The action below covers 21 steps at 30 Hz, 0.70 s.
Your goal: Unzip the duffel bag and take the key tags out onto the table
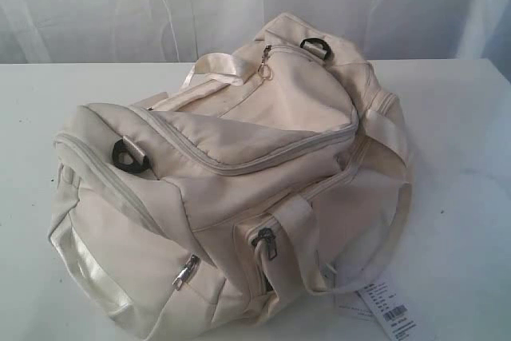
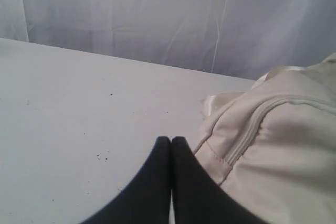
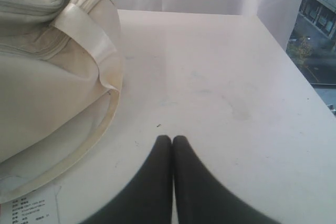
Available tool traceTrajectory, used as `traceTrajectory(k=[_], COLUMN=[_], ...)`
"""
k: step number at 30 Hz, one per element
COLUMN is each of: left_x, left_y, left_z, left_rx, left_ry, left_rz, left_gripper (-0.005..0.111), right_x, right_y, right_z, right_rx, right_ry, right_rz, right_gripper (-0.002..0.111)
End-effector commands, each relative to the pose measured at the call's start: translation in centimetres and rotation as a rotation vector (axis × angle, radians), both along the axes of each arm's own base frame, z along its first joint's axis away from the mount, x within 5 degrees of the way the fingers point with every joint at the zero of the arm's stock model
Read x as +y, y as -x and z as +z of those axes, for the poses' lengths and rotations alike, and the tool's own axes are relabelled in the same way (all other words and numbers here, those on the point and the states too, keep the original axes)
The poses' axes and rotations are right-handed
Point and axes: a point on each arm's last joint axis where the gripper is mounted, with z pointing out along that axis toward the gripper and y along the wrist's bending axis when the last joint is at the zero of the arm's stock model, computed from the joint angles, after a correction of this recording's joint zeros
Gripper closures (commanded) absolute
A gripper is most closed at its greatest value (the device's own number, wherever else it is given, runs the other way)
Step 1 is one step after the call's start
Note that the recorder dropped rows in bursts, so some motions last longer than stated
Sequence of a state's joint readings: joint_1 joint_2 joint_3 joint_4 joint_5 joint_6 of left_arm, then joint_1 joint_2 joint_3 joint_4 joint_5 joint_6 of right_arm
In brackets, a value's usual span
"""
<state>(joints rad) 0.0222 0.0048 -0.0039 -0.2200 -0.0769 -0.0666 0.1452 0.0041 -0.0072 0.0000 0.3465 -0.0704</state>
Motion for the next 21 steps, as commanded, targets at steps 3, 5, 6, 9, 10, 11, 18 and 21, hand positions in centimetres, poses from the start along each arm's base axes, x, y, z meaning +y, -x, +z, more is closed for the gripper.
traceTrajectory(k=[3, 5, 6, 9, 10, 11, 18, 21], left_x=[0.3, 0.5, 0.6, 0.8, 0.8, 0.7, -0.3, -0.9], left_y=[0.0, 0.1, 0.2, 0.4, 0.4, 0.4, 0.6, 0.2], left_z=[1.1, 1.7, 2.1, 2.7, 2.9, 3.0, 4.7, 6.9], left_rx=[-0.131, -0.206, -0.251, -0.327, -0.340, -0.352, -0.392, -0.388], left_ry=[0.279, 0.334, 0.347, 0.390, 0.392, 0.384, 0.249, 0.163], left_rz=[0.030, 0.039, 0.043, 0.041, 0.036, 0.027, -0.079, -0.126], left_gripper=[0.107, 0.107, 0.107, 0.107, 0.107, 0.107, 0.107, 0.107], right_x=[0.0, 0.0, 0.0, -0.1, -0.1, -0.1, -0.3, 0.0], right_y=[-0.3, -0.3, -0.2, 0.1, 0.3, 0.5, 1.9, 1.9], right_z=[1.8, 2.8, 3.4, 4.9, 5.4, 5.9, 8.9, 10.8], right_rx=[-0.219, -0.316, -0.365, -0.513, -0.557, -0.614, -0.847, -0.724], right_ry=[-0.046, -0.153, -0.217, -0.410, -0.462, -0.519, -0.599, -0.479], right_rz=[-0.008, -0.016, -0.016, 0.001, 0.012, 0.029, 0.094, 0.077], right_gripper=[0.108, 0.108, 0.108, 0.108, 0.108, 0.108, 0.108, 0.108])
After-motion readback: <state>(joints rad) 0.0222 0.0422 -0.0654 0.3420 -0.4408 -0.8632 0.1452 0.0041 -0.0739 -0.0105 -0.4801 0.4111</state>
